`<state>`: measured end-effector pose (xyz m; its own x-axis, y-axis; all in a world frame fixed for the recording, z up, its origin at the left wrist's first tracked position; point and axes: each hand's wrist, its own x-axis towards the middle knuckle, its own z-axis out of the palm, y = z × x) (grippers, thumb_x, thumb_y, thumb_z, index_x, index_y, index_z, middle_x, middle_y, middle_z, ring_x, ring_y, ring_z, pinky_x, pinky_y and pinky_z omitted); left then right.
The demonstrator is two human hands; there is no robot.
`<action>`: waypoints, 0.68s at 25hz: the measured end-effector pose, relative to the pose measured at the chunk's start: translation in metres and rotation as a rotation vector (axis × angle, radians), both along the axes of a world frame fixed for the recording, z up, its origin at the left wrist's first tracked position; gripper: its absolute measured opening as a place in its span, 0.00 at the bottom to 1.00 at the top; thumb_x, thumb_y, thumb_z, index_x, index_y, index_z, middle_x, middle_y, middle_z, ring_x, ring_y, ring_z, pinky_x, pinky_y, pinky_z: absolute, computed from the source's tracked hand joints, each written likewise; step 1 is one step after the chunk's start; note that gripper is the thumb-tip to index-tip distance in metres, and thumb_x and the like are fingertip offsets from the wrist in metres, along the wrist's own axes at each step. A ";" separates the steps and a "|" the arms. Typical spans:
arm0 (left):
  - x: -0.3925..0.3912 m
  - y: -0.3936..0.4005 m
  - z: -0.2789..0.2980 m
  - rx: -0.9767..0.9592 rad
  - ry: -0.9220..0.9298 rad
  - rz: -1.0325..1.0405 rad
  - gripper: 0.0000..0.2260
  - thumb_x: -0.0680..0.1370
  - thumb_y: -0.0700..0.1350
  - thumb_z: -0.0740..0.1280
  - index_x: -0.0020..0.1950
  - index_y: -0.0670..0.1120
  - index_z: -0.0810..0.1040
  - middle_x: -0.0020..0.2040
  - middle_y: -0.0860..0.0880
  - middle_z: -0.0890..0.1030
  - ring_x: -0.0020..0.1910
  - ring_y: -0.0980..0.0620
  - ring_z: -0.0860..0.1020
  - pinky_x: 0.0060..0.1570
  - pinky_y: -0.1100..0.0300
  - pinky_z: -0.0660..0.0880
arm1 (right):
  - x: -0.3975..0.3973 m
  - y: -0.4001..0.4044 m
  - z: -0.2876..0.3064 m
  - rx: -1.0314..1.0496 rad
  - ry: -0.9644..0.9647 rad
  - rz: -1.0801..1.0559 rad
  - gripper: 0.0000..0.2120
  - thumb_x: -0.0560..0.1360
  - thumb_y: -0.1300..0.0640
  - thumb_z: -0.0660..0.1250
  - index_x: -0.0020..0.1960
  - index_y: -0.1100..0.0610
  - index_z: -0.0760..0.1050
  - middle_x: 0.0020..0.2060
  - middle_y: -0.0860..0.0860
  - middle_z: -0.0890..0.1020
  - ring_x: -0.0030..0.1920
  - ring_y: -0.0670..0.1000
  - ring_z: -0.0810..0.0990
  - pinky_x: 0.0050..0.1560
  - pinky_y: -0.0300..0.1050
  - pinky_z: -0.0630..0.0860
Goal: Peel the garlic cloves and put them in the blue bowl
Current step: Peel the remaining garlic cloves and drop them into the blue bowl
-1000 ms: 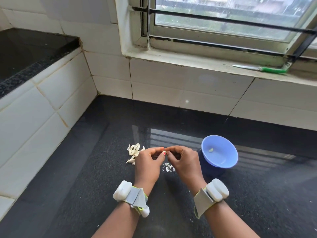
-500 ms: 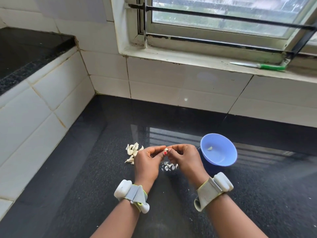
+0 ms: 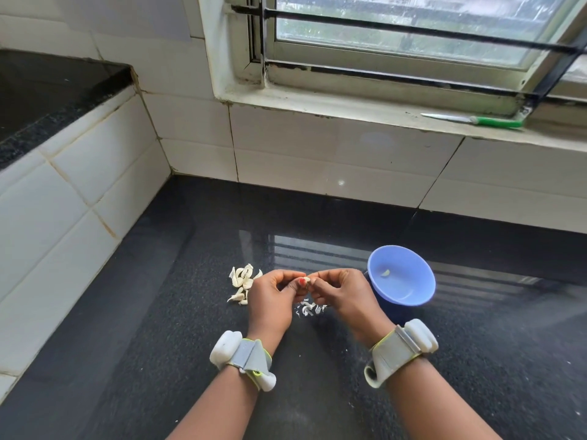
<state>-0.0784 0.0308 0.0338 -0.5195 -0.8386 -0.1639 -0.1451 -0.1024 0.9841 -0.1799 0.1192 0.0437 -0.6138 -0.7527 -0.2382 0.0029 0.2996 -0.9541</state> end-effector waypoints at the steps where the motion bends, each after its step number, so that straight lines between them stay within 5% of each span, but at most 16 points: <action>1: -0.001 0.001 0.000 0.054 0.026 0.013 0.03 0.74 0.34 0.70 0.44 0.40 0.82 0.36 0.45 0.84 0.33 0.54 0.82 0.34 0.64 0.78 | 0.000 -0.001 0.000 -0.007 0.015 0.001 0.09 0.77 0.58 0.69 0.40 0.53 0.85 0.34 0.56 0.84 0.35 0.47 0.78 0.41 0.46 0.77; 11: -0.005 0.005 0.002 0.333 0.154 0.051 0.02 0.75 0.35 0.68 0.46 0.38 0.80 0.35 0.44 0.81 0.28 0.57 0.78 0.31 0.66 0.77 | 0.007 -0.004 0.011 0.071 0.368 -0.019 0.06 0.75 0.58 0.70 0.40 0.54 0.83 0.28 0.43 0.82 0.28 0.37 0.76 0.30 0.29 0.69; 17: -0.001 0.003 0.000 0.158 0.096 -0.021 0.04 0.75 0.36 0.69 0.47 0.43 0.82 0.39 0.43 0.84 0.34 0.52 0.80 0.35 0.62 0.79 | 0.005 -0.006 0.011 0.117 0.327 -0.084 0.05 0.74 0.57 0.71 0.41 0.54 0.84 0.27 0.43 0.80 0.26 0.36 0.74 0.29 0.29 0.67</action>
